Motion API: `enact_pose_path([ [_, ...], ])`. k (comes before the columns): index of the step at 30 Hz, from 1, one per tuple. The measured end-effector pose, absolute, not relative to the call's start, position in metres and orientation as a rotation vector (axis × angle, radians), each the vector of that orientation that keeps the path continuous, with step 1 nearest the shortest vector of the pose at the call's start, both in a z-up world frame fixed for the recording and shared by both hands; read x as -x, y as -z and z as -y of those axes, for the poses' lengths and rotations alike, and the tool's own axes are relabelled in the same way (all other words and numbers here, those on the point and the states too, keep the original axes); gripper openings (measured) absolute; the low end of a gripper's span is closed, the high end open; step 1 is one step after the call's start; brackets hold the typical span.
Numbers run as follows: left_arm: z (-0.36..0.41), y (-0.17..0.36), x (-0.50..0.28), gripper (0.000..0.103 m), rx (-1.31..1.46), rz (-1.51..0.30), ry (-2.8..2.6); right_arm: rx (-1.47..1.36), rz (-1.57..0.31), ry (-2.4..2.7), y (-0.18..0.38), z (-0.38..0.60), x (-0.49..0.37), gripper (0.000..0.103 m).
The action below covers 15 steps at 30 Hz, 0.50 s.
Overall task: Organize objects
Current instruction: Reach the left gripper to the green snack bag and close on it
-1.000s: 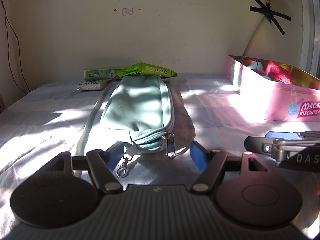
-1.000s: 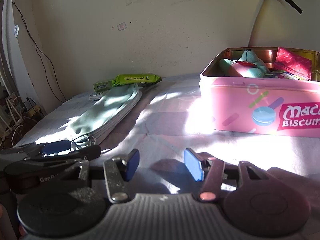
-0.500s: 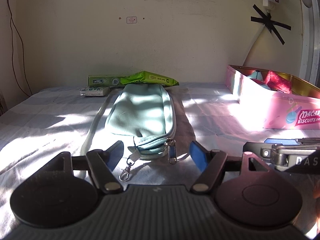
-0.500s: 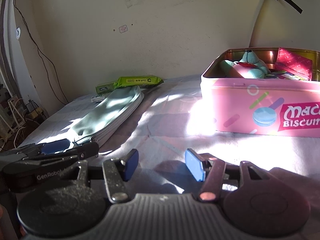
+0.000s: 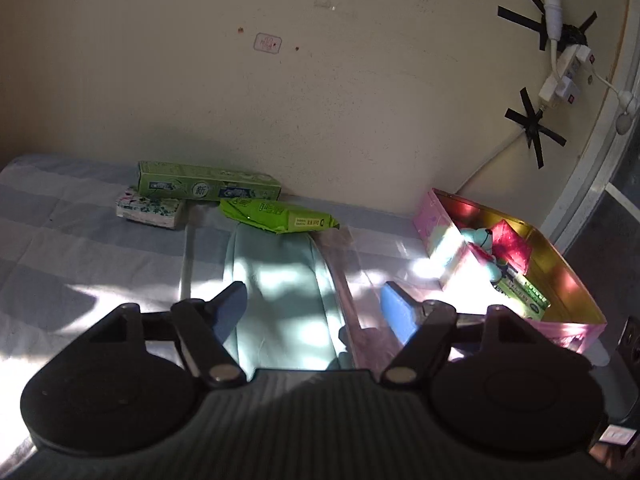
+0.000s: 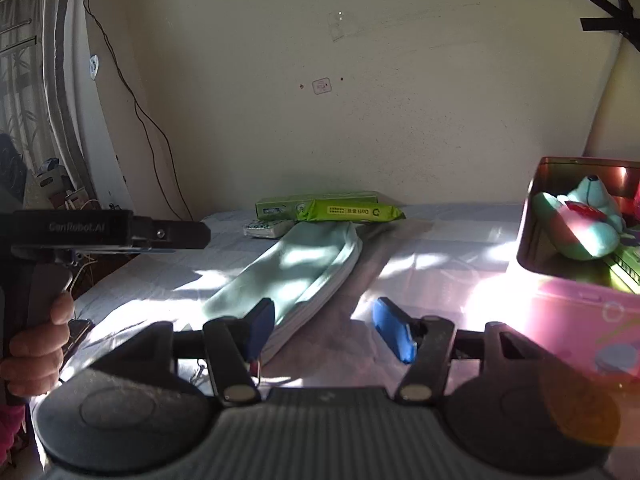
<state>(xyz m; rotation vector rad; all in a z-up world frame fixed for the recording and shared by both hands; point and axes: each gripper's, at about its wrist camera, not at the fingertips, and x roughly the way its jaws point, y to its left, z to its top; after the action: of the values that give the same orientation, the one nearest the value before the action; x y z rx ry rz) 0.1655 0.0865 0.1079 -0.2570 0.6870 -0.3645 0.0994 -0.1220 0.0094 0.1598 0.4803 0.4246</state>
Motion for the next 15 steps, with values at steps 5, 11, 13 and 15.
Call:
enact_pose_path([
  [5, -0.101, -0.078, -0.269, 0.075, 0.604, -0.915, 0.388, -0.098, -0.501, -0.380, 0.007, 0.094, -0.117, 0.056],
  [11, -0.099, -0.033, -0.318, 0.072, 0.841, -0.999, 0.322, -0.301, -0.543, -0.297, 0.026, 0.125, -0.118, 0.057],
  [13, -0.096, -0.029, -0.323, 0.054, 0.853, -0.991, 0.298, -0.341, -0.560, -0.286, 0.027, 0.131, -0.121, 0.056],
  [15, -0.093, -0.023, -0.324, 0.026, 0.865, -1.002, 0.318, -0.318, -0.574, -0.273, 0.024, 0.132, -0.120, 0.049],
])
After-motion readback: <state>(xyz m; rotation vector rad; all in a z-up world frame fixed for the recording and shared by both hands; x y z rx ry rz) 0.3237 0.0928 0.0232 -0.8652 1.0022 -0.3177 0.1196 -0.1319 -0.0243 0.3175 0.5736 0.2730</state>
